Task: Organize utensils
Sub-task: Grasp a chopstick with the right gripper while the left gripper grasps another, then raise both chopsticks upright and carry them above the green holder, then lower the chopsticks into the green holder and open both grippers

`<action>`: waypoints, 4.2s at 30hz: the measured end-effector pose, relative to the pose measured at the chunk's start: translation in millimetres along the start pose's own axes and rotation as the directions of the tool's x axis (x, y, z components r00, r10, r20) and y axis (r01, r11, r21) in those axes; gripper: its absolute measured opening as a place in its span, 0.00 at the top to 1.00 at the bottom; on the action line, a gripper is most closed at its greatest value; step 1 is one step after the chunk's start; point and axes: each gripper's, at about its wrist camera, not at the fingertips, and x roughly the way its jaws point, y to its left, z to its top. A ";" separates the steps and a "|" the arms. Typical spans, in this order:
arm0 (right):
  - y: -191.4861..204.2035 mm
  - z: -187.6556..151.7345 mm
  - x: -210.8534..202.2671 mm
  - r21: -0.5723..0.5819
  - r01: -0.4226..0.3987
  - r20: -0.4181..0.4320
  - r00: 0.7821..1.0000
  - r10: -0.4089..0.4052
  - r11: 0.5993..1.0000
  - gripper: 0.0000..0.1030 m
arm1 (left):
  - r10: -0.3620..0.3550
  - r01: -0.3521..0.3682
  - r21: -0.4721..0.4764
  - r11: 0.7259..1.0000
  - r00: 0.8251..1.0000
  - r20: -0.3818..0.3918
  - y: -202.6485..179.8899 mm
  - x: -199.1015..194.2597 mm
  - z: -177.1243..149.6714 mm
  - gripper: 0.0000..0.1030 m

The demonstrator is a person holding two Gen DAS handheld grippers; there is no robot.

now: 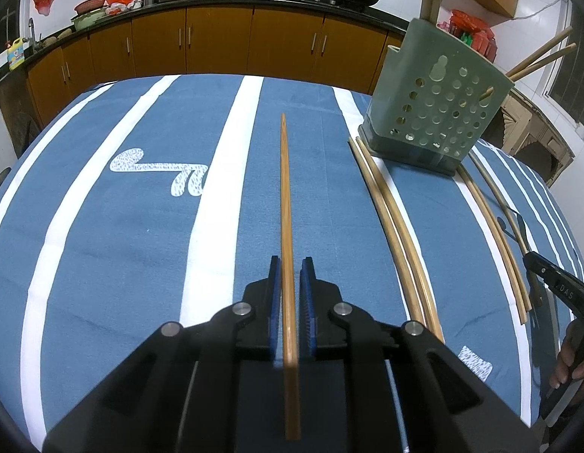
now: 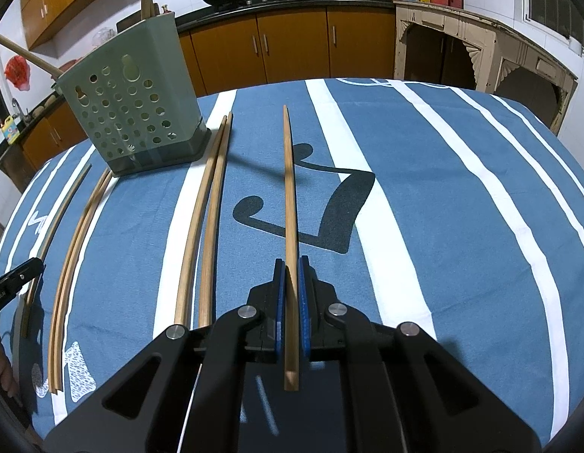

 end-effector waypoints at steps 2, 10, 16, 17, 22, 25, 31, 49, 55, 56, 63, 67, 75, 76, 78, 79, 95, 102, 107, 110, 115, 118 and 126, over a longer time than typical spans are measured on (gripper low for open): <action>-0.3 -0.6 -0.6 0.001 -0.003 0.000 1.000 0.003 1.000 0.92 | 0.007 -0.007 0.009 1.000 1.000 -0.001 -0.9 -0.6 -1.2 0.87; -3.2 -3.7 -3.1 -0.001 -0.016 -0.001 1.000 0.016 1.000 0.92 | 0.033 -0.032 0.049 0.998 0.999 -0.003 -5.6 -6.9 -10.3 0.92; -5.8 -2.2 -15.4 0.003 -0.033 0.025 0.999 0.033 0.999 0.93 | 0.020 -0.019 0.047 0.999 1.000 -0.022 -4.7 -14.0 -9.8 0.93; -6.3 -1.2 -19.5 0.003 -0.033 0.040 0.999 0.033 0.999 0.93 | 0.020 -0.019 0.051 0.999 1.000 -0.018 -5.1 -16.5 -9.6 0.93; -9.6 9.8 -41.9 0.009 -0.033 0.110 0.993 0.032 0.999 0.93 | 0.014 -0.016 0.060 0.998 0.999 0.031 -5.5 -37.2 -2.0 0.93; -11.5 16.9 -52.9 0.015 -0.038 0.148 0.988 0.035 0.999 0.93 | 0.010 -0.014 0.054 0.998 0.997 0.075 -3.9 -52.4 5.2 0.92; -11.9 29.3 -71.0 0.020 -0.045 0.220 0.975 0.039 0.999 0.93 | -0.010 0.006 0.022 1.000 0.984 0.178 1.1 -82.0 20.9 0.93; -16.5 42.3 -95.0 0.032 -0.070 0.317 0.947 0.056 0.997 0.93 | -0.062 0.072 -0.017 0.997 0.941 0.331 2.4 -123.2 48.2 0.93; -10.1 58.3 -120.3 0.001 -0.119 0.394 0.913 0.109 0.993 0.93 | -0.084 0.090 0.000 0.996 0.925 0.370 -1.9 -139.6 60.0 0.93; -8.3 60.6 -125.2 -0.006 -0.125 0.408 0.906 0.116 0.992 0.93 | -0.088 0.092 0.008 0.996 0.920 0.383 -3.4 -144.9 63.2 0.93; 7.0 89.9 -178.6 -0.074 -0.194 0.518 0.830 0.204 0.978 0.93 | -0.143 0.120 0.077 0.990 0.869 0.475 -26.4 -191.1 86.6 0.93; 16.9 103.6 -202.2 -0.112 -0.242 0.568 0.780 0.262 0.964 0.93 | -0.179 0.141 0.112 0.984 0.833 0.524 -44.3 -211.8 100.1 0.93; 34.6 128.8 -214.6 -0.140 -0.266 0.669 0.685 0.289 0.954 0.93 | -0.207 0.169 0.119 0.978 0.758 0.619 -74.5 -222.9 128.8 0.93; 38.7 132.7 -210.3 -0.137 -0.263 0.682 0.675 0.283 0.955 0.93 | -0.204 0.170 0.115 0.979 0.751 0.628 -77.7 -221.2 133.8 0.93; 42.0 135.1 -206.3 -0.135 -0.257 0.690 0.669 0.277 0.957 0.93 | -0.184 0.152 0.106 0.983 0.735 0.653 -84.5 -215.5 143.7 0.93; 44.4 137.3 -202.1 -0.135 -0.252 0.696 0.665 0.272 0.958 0.93 | -0.175 0.146 0.100 0.984 0.730 0.661 -86.7 -211.6 148.0 0.93; 65.8 140.5 -132.6 -0.131 -0.216 0.624 0.740 0.250 0.968 0.93 | -0.153 0.155 0.047 0.987 0.787 0.598 -83.5 -128.6 167.6 0.93; 68.0 143.7 -125.6 -0.127 -0.216 0.604 0.757 0.249 0.968 0.93 | -0.157 0.164 0.041 0.986 0.798 0.582 -79.0 -117.3 166.1 0.93; 70.3 146.3 -121.8 -0.128 -0.215 0.588 0.770 0.248 0.968 0.92 | -0.159 0.169 0.034 0.985 0.811 0.563 -80.0 -114.4 168.0 0.93; 69.0 147.7 -122.7 -0.128 -0.226 0.575 0.776 0.258 0.966 0.73 | -0.157 0.174 0.023 0.985 0.815 0.558 -78.0 -115.7 168.9 0.93; 64.8 144.4 -133.7 -0.117 -0.230 0.586 0.770 0.254 0.966 0.69 | -0.156 0.176 0.020 0.984 0.806 0.572 -74.1 -127.7 165.4 0.90; 61.8 141.2 -144.9 -0.117 -0.231 0.599 0.759 0.254 0.966 0.69 | -0.152 0.174 0.020 0.985 0.795 0.587 -71.2 -139.9 160.1 0.89; 37.3 107.0 -170.0 -0.112 -0.196 0.584 0.780 0.224 0.974 0.69 | -0.120 0.146 0.005 0.989 0.795 0.595 -50.2 -172.8 120.7 0.81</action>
